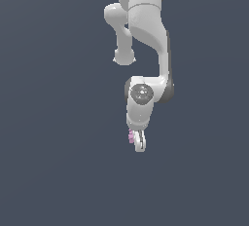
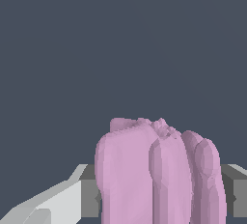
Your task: Pick up the object and move it to a goal position.
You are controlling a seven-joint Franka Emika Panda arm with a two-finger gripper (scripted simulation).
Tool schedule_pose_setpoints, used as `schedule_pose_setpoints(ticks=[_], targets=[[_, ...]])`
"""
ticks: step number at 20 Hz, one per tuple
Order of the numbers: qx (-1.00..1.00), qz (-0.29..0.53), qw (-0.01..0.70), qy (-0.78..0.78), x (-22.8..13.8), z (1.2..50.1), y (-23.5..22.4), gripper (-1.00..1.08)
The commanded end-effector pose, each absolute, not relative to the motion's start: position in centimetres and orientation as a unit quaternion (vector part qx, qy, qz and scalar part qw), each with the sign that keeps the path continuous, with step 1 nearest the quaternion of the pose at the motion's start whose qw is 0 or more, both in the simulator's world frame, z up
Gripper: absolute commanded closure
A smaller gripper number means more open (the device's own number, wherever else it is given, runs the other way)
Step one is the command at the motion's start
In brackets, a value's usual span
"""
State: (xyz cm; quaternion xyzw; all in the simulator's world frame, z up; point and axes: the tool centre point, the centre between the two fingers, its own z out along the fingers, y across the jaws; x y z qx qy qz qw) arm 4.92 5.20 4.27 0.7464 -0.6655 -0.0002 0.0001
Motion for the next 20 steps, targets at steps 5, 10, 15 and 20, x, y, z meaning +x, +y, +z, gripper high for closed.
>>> schedule_pose_setpoints(ticks=[5, 10, 15, 20], targets=[[0.746, 0.0, 0.0, -0.666, 4.4, 4.9, 4.0, 1.08], [0.746, 0.0, 0.0, -0.666, 3.3, 6.2, 1.4, 1.08], [0.746, -0.001, -0.001, -0.666, 1.3, 8.5, -3.0, 1.08], [0.746, -0.001, -0.001, -0.666, -1.0, 11.3, -8.5, 1.08]])
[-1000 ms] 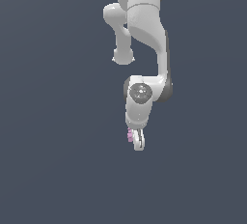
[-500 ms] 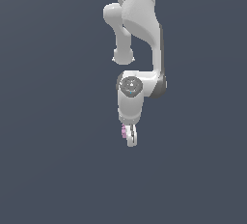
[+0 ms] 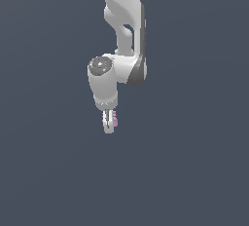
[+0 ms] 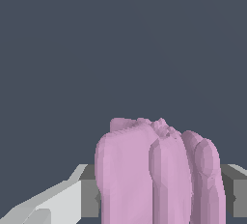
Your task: Pick up the object and move it to a goal position.
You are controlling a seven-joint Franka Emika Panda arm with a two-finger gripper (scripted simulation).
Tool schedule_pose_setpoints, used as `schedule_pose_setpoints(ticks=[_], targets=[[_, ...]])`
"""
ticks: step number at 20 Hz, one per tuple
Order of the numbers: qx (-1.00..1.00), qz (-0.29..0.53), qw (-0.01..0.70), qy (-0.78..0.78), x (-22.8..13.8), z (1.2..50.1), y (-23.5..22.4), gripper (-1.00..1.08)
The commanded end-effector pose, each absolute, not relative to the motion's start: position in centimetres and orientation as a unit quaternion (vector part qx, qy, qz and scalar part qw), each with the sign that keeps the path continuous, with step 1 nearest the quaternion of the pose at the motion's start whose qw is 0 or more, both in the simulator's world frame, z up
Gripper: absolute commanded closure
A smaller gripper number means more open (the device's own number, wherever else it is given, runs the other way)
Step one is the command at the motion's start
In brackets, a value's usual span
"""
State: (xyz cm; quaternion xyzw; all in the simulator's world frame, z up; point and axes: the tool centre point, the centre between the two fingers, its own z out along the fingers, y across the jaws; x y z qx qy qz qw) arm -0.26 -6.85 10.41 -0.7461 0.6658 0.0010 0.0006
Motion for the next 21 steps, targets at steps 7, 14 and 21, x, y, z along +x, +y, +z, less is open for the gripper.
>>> schedule_pose_setpoints(ticks=[7, 14, 21], targets=[[-0.746, 0.001, 0.001, 0.666, -4.1, 15.1, -16.0, 1.08], [-0.746, 0.001, 0.001, 0.666, -6.3, 18.2, -22.0, 1.08], [-0.746, 0.0, 0.0, 0.666, -6.8, 19.3, -24.0, 1.08]])
